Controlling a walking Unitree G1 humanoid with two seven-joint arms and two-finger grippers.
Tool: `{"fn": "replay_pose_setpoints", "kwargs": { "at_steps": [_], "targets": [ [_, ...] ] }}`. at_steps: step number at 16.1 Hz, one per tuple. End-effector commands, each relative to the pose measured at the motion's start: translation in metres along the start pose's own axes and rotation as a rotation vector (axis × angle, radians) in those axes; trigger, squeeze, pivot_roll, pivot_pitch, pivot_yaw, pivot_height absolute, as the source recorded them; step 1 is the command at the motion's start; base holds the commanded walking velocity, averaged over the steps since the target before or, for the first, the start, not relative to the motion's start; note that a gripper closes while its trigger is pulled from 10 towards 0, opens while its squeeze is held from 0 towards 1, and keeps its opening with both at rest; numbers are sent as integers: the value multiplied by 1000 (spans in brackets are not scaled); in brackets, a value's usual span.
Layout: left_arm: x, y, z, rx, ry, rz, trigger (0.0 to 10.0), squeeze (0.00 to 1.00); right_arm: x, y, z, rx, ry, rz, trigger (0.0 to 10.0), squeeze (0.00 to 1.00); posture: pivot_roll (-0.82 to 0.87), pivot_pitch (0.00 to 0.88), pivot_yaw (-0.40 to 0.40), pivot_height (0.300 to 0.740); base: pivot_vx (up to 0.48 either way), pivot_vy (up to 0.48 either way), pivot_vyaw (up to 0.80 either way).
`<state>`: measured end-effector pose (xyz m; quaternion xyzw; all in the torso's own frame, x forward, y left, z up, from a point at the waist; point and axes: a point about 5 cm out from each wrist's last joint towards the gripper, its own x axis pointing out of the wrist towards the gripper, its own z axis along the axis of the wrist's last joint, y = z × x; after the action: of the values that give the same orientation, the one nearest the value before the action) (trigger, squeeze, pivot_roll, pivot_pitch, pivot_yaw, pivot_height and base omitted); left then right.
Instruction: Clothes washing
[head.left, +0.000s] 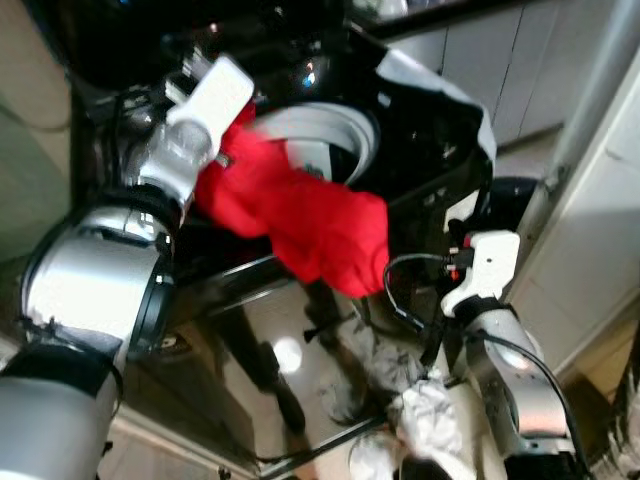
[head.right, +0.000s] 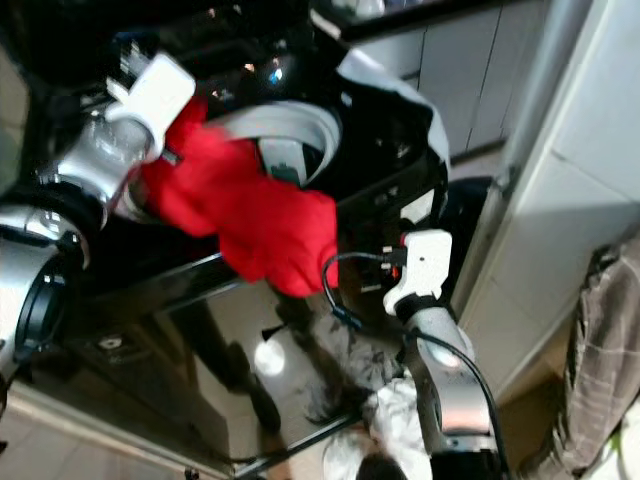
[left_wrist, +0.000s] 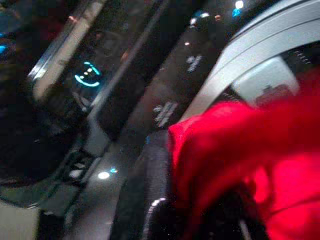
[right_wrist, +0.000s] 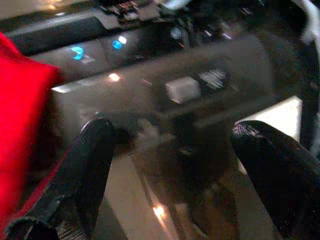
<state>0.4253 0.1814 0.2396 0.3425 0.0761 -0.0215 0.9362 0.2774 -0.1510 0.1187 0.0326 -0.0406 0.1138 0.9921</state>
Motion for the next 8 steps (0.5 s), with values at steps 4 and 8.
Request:
{"fn": "replay_pose_setpoints", "kwargs": {
  "at_steps": [4,8],
  "targets": [
    [0,2,1,-159,12,-37,10000,1000,2,5,4,-1,7,5,10000,0,-353,0,155,740,0,0,0],
    [-11,41,81,-214,-354,45,10000,0,3,7,4,4,6,15,10000,0,-329,0,155,740,0,0,0]
  ]
}}
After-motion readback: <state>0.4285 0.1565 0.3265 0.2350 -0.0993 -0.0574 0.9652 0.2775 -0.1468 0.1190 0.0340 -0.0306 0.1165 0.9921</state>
